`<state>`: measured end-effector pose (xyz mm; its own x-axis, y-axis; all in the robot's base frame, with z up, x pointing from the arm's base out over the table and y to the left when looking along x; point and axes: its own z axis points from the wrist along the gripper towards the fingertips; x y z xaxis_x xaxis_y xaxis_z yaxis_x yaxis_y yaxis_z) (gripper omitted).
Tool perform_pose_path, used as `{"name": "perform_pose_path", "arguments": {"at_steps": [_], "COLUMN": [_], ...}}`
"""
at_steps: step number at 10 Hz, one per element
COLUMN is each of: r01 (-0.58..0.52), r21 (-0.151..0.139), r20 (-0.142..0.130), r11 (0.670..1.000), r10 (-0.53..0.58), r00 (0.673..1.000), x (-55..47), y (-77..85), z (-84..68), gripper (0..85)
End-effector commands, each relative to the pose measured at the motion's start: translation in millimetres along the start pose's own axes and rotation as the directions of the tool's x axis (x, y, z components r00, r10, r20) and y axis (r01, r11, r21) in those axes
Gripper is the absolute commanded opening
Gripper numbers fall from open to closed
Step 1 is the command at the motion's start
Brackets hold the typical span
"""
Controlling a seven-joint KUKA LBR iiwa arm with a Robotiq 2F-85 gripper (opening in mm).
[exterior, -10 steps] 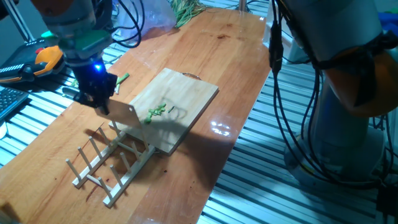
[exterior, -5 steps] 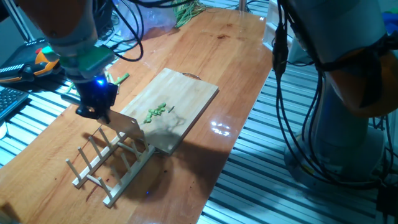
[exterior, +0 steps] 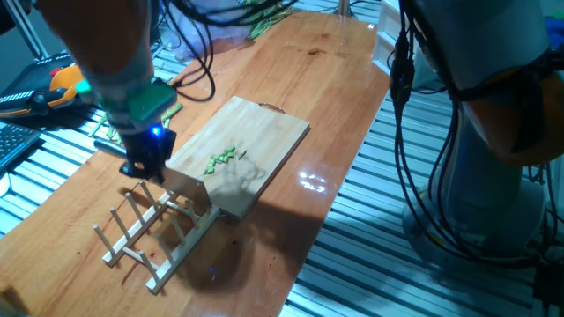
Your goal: Chop the green garlic
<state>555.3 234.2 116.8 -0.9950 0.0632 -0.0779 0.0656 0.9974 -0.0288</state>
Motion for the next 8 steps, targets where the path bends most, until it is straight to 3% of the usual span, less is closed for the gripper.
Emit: {"name": "perform_pose_path", "arguments": {"at_steps": [1, 4, 8], "r01": [0.005, 0.018, 0.009], "r21": [0.016, 0.014, -0.030], "r20": [0.010, -0.012, -0.022], "r11": [1.000, 1.000, 1.000], "r10": [-0.005, -0.018, -0.009], "r00": [1.000, 1.000, 1.000], "x": [1.5, -3.3, -3.7], "y": [2.8, 0.4, -11.8], "z": [5.6, 18.5, 32.2], "gripper": [0.0, 0.0, 0.0]}}
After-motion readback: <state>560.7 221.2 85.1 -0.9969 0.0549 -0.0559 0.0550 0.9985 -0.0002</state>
